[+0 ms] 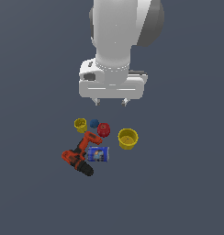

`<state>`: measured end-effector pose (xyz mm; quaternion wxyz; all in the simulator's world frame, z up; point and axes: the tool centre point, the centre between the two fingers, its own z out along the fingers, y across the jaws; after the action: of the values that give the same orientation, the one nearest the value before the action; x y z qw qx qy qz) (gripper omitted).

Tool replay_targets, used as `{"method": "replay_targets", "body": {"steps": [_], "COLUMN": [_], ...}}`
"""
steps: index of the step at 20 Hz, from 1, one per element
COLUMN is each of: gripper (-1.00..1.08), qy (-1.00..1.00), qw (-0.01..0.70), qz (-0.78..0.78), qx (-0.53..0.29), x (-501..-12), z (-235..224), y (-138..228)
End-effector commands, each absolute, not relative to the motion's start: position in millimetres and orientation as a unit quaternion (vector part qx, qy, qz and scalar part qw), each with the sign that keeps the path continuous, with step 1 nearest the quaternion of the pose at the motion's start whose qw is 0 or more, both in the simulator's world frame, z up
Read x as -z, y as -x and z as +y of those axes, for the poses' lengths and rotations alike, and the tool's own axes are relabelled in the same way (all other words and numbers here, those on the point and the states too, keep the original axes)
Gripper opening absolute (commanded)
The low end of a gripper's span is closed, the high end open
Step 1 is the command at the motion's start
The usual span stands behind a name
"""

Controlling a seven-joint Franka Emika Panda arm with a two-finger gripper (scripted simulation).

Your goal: Pick up a designated object from a clutter of objects.

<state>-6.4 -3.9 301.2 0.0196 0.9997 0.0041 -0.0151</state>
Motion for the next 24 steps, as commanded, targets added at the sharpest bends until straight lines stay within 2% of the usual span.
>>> {"method": "replay_targets", "body": {"steps": [1,13,24], "gripper": [0.28,0.28,0.28], "qy": [-1.000,-1.000,-0.995], "qw": [0.020,0.012,-0.042], "qz": [0.004,0.000,-0.076], "qx": [0.015,0.002,0.051], "x": [-301,-308,-265], "z": [-4,-2,4], "y": [6,0,3]}}
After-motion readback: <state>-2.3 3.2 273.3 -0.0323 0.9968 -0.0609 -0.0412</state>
